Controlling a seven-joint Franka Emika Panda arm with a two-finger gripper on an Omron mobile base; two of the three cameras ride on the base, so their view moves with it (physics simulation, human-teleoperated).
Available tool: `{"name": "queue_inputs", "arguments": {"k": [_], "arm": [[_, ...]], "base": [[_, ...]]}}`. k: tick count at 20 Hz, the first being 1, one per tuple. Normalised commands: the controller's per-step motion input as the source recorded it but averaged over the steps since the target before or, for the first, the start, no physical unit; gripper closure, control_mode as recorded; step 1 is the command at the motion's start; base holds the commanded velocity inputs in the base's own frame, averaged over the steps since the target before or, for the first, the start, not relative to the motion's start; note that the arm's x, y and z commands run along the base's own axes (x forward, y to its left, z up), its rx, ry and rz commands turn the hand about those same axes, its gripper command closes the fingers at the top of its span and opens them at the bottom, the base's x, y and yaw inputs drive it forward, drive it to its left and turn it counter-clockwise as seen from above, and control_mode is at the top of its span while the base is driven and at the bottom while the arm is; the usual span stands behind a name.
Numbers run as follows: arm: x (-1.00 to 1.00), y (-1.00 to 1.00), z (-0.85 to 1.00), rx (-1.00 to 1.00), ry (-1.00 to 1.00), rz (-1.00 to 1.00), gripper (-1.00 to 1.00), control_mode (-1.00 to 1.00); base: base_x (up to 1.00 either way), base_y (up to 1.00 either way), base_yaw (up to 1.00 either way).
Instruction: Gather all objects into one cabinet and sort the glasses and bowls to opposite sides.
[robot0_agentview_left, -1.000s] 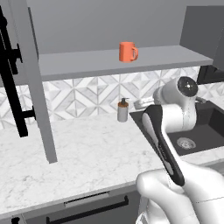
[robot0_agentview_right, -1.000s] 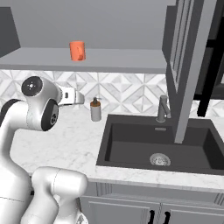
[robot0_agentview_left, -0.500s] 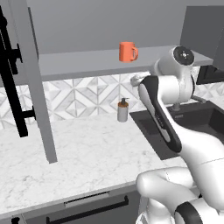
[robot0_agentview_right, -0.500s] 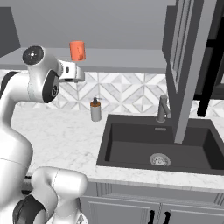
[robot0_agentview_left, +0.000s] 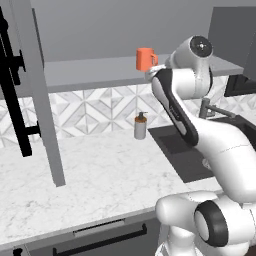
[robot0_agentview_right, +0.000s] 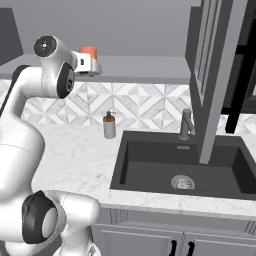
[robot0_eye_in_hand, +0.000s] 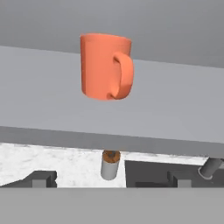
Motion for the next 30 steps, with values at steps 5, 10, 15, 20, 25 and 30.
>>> {"name": "queue_inputs", "arguments": {"k": [5, 10, 15, 20, 25, 30], "arm": [[0.01, 0.0, 0.1, 0.0, -0.12, 0.01, -1.0, -1.0], [-0.3, 0.0, -0.42, -0.05, -0.02, 0.0, -1.0, -1.0], [0.39, 0.0, 0.32, 0.0, -0.09, -0.04, -1.0, -1.0], [0.84, 0.05, 0.36, 0.02, -0.02, -0.05, -1.0, -1.0], [0.24, 0.02, 0.02, 0.03, 0.06, 0.01, -1.0, -1.0], [0.88, -0.13, 0.09, 0.26, 0.25, 0.08, -1.0, -1.0]], "base": [[0.0, 0.0, 0.0], [0.0, 0.0, 0.0], [0.0, 0.0, 0.0], [0.0, 0.0, 0.0], [0.0, 0.0, 0.0], [0.0, 0.0, 0.0]]}}
